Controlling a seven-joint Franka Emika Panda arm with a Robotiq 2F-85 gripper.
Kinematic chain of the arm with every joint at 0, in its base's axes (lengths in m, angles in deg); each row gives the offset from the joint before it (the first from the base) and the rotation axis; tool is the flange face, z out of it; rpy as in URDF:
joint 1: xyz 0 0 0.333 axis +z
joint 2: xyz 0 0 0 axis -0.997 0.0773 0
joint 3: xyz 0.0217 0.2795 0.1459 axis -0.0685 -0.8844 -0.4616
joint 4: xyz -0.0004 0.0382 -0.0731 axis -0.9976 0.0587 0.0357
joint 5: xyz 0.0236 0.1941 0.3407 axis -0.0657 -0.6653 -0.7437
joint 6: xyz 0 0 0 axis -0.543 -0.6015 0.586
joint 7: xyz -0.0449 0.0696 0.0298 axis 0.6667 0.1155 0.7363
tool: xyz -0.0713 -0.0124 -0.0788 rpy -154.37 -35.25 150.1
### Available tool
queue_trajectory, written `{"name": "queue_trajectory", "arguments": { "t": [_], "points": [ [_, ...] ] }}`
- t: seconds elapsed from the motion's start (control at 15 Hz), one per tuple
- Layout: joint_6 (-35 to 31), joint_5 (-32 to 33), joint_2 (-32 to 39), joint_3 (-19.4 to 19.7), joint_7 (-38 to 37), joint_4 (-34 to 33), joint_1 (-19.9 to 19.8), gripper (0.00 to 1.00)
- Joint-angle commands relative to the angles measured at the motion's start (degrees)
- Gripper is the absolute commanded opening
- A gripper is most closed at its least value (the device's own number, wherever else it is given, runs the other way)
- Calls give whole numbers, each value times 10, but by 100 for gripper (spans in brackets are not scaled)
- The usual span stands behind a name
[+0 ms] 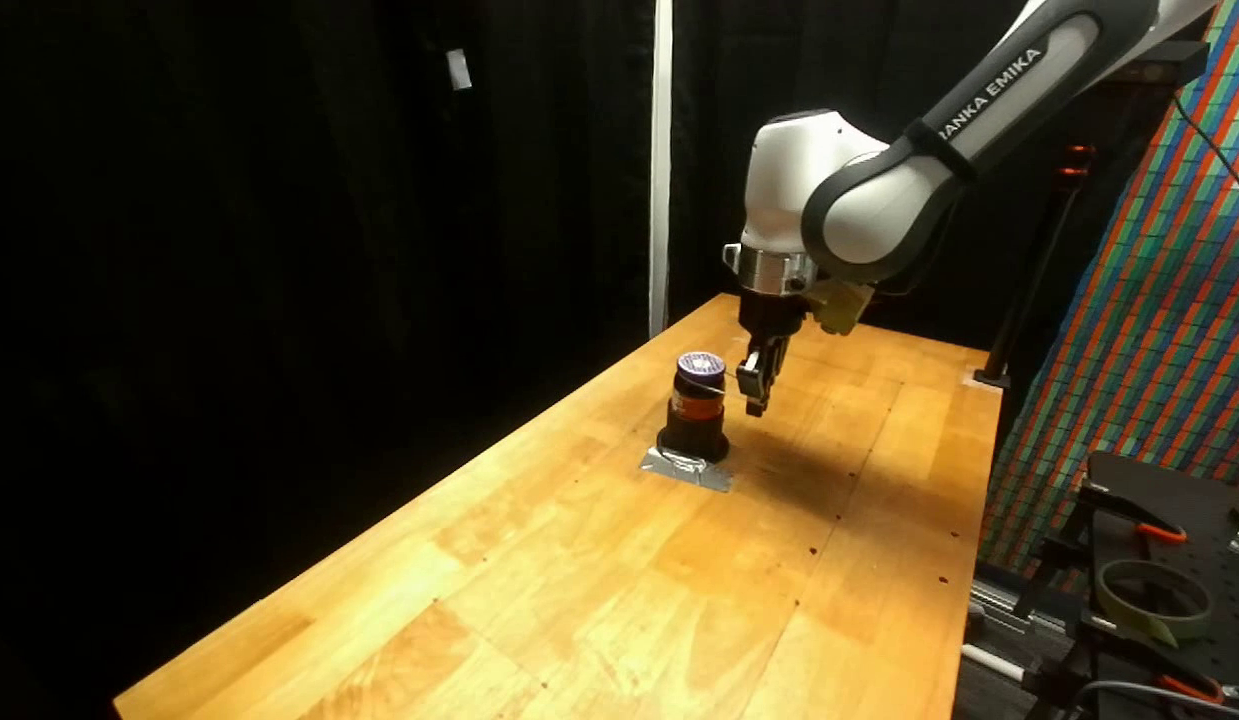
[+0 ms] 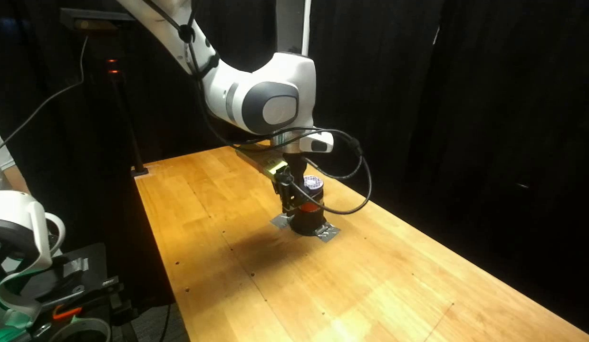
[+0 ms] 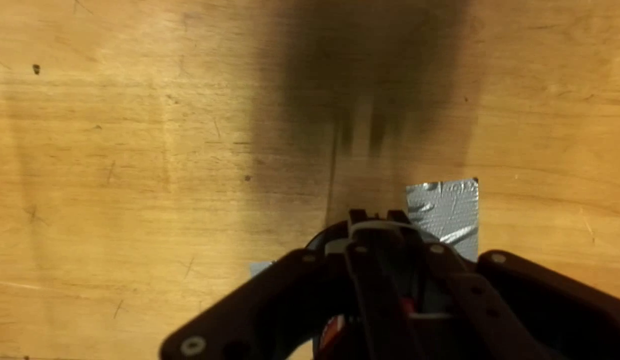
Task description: Put the rubber band on the jar.
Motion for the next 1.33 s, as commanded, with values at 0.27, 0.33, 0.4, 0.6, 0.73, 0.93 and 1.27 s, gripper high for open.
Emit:
{"name": "queue_trajectory", "arguments": {
  "t": [0.27,0.33,0.4,0.6,0.73,0.93,1.27],
  "points": [
    [-301,4,-52,35,-65,158,14,12],
    [-331,-2,-53,36,-64,171,14,13],
    [-361,-5,-53,40,-63,182,15,12],
    [-440,-8,-60,42,-67,217,16,13],
    [-501,-39,-68,5,-50,241,-10,13],
    [-590,-49,-69,-28,-61,268,-27,13],
    [-717,-41,-61,-51,-90,299,-42,13]
  ]
}}
